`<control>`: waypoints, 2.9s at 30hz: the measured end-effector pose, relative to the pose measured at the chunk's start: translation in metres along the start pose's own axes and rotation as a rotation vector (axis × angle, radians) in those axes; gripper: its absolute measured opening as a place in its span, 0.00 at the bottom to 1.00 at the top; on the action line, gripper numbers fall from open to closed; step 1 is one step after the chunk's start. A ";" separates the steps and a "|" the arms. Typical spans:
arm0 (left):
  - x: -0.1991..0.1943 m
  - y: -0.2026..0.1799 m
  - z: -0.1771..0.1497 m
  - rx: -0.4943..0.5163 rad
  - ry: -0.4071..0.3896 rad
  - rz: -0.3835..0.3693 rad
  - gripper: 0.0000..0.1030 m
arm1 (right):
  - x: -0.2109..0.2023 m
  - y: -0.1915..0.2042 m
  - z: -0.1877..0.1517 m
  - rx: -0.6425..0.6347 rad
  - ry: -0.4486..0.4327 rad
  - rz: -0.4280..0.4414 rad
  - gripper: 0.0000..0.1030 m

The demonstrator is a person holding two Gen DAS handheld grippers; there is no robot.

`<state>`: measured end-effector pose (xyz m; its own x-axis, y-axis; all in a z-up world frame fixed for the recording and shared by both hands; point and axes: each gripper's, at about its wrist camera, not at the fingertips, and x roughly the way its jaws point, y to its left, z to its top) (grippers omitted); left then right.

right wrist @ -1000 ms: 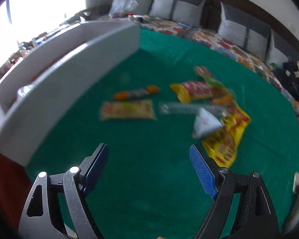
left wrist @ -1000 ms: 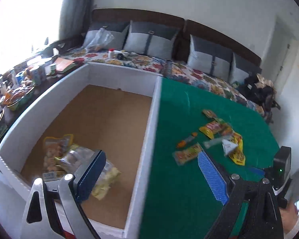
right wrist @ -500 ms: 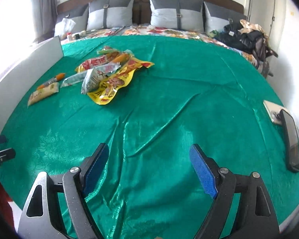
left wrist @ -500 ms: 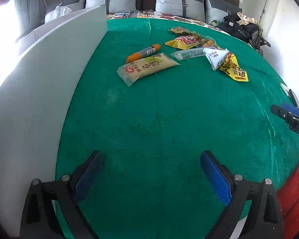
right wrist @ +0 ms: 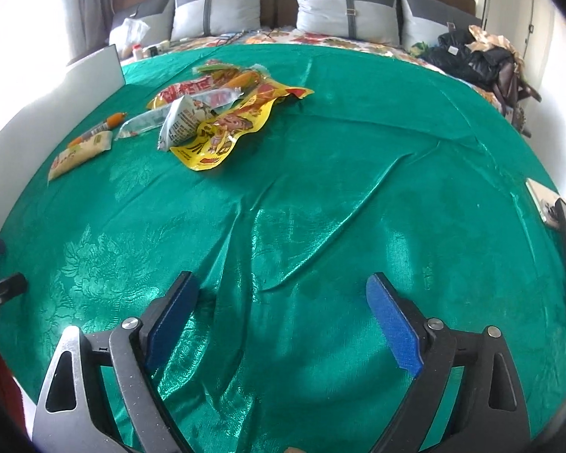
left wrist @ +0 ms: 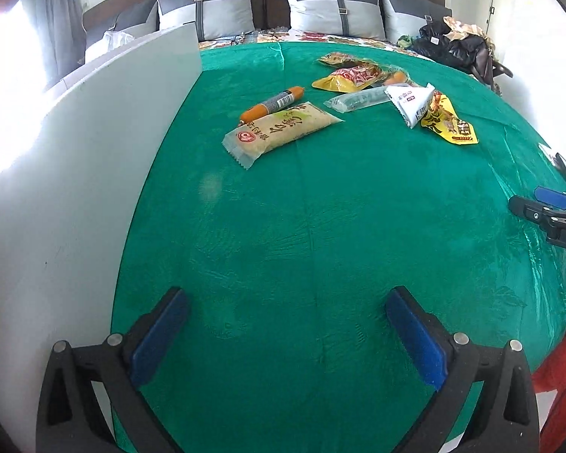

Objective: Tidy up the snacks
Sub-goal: 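Open both grippers and withdraw them from the box, then move the left gripper over the white-and-green rice cake bar, then grasp the yellow tiger-skin snack bag with the right gripper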

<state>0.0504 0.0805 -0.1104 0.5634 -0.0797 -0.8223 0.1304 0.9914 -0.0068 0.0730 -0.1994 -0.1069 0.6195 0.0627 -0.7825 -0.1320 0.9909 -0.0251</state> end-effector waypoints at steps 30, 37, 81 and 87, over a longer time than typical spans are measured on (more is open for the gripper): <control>0.004 -0.002 0.017 0.015 0.093 -0.037 1.00 | 0.000 0.000 -0.001 -0.008 0.006 0.010 0.94; 0.015 -0.015 0.084 0.152 0.054 -0.007 0.99 | 0.000 0.000 0.000 -0.008 0.007 0.010 0.95; 0.040 0.025 0.063 -0.059 0.004 0.043 1.00 | -0.003 -0.001 0.002 -0.018 0.022 0.023 0.96; 0.040 0.026 0.063 -0.067 -0.006 0.044 1.00 | -0.007 -0.043 0.015 0.262 0.024 0.108 0.94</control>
<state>0.1281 0.0964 -0.1077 0.5725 -0.0360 -0.8191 0.0502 0.9987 -0.0088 0.0864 -0.2407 -0.0913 0.5939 0.1697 -0.7864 0.0101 0.9758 0.2182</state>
